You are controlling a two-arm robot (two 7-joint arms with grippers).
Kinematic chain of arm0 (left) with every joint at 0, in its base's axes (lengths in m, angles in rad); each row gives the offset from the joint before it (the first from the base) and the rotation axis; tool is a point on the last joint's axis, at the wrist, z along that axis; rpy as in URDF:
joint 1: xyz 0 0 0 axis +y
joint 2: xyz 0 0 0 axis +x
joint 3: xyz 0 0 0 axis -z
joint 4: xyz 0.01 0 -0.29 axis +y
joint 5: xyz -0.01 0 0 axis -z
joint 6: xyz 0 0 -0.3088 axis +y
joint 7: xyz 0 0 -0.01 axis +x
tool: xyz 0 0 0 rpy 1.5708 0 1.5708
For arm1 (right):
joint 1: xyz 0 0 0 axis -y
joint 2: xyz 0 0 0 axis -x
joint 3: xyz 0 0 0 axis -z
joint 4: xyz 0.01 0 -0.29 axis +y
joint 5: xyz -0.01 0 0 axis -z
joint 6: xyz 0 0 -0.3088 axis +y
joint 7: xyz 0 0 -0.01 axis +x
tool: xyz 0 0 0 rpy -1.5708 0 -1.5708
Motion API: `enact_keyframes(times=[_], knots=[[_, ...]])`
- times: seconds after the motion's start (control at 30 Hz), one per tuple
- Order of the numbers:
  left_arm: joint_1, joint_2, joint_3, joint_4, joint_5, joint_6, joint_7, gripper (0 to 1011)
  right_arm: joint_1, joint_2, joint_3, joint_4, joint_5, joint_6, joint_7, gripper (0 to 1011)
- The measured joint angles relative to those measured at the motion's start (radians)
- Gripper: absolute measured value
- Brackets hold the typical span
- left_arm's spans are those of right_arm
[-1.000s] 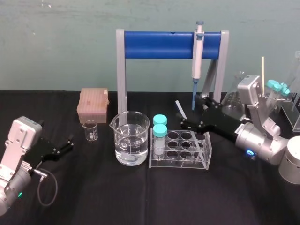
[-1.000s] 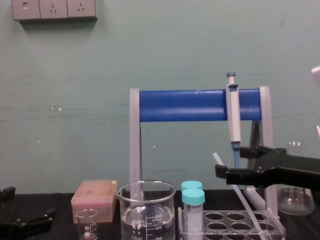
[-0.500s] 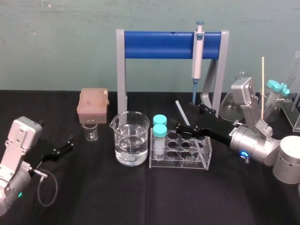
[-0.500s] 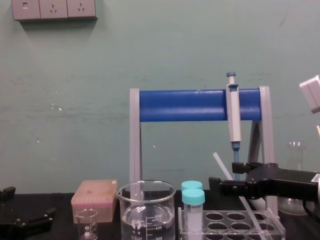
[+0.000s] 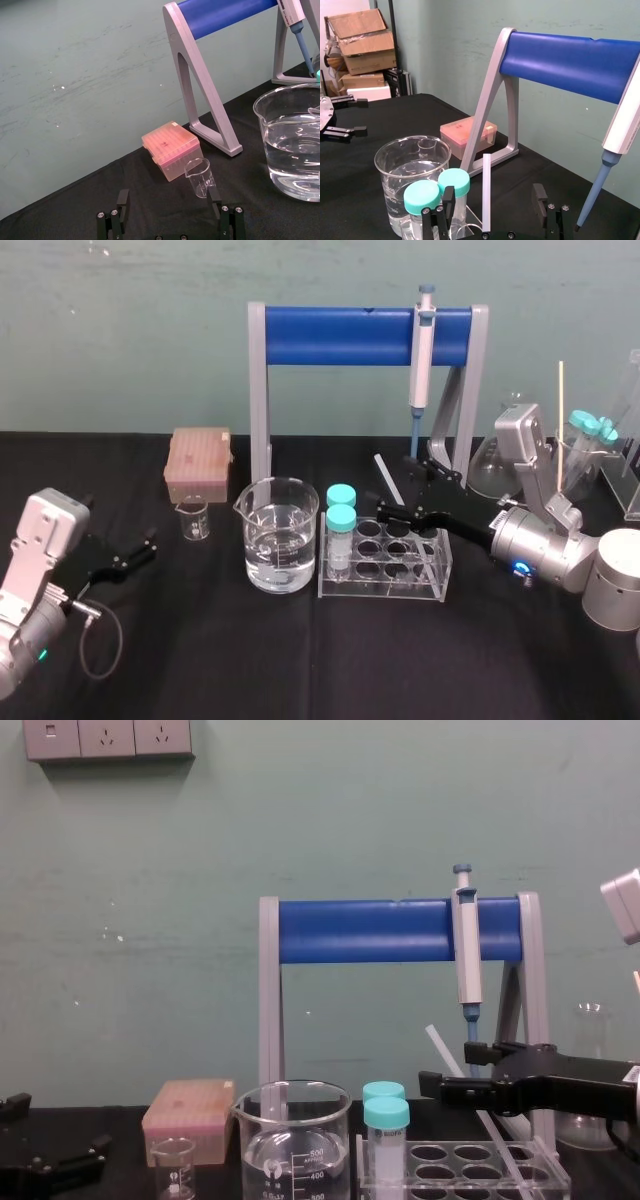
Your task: Pick up the stirring rod with one hand, then place it down.
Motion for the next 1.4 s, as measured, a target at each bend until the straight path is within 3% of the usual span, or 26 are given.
enact_keyframes(times=[0.43,0.5,1.0,1.1,1.4], knots=[[0.0,0.0,0.0,0.0,0.0,0.0,0.0,1000,-0.002,0.002,-0.001,-0.003,0.0,0.001,-0.001,682],[0.0,0.0,0.0,0.0,0.0,0.0,0.0,1000,-0.002,0.002,-0.001,-0.003,0.0,0.002,-0.001,577],[0.0,0.0,0.0,0.0,0.0,0.0,0.0,1000,-0.003,0.003,-0.002,-0.005,0.0,0.002,-0.002,117],[0.0,0.0,0.0,0.0,0.0,0.0,0.0,1000,-0.003,0.003,-0.002,-0.005,0.0,0.002,-0.002,68],[0.0,0.0,0.0,0.0,0.0,0.0,0.0,1000,-0.005,0.003,0.001,-0.009,0.0,-0.002,-0.002,68]])
